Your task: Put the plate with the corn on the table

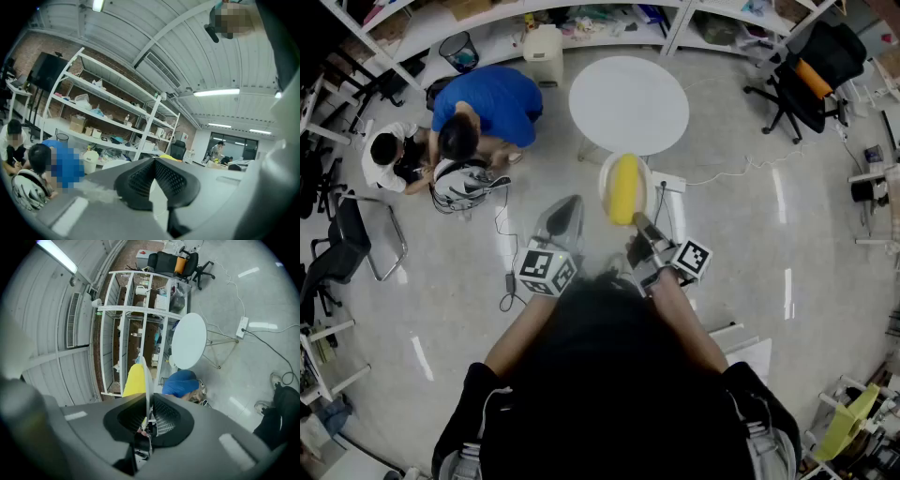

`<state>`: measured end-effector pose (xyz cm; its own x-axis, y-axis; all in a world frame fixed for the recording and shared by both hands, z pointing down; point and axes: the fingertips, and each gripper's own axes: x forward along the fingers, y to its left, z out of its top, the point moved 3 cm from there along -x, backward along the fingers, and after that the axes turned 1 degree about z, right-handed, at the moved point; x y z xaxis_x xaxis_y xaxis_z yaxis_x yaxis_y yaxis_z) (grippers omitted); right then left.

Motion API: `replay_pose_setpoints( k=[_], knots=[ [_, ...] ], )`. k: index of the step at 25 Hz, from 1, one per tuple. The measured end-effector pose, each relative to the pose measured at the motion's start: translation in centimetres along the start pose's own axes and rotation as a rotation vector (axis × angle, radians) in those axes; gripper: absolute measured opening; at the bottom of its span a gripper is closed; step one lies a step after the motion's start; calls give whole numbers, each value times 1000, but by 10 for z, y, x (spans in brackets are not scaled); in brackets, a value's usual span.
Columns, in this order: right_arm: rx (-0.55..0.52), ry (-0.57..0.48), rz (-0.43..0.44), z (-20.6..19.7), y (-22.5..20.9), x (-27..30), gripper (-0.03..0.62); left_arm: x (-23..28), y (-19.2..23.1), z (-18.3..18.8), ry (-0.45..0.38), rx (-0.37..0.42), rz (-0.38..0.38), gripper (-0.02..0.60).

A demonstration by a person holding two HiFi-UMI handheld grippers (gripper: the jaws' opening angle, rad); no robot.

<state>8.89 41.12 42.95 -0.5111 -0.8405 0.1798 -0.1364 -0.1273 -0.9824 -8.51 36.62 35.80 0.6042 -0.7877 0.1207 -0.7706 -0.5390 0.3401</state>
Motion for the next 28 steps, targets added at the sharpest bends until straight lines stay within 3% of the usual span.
replay_pose_setpoints(
  k=[28],
  knots=[
    [9,21,-4,21,-10,-13,43,17,-23,-10,1,3,23,2]
  ],
)
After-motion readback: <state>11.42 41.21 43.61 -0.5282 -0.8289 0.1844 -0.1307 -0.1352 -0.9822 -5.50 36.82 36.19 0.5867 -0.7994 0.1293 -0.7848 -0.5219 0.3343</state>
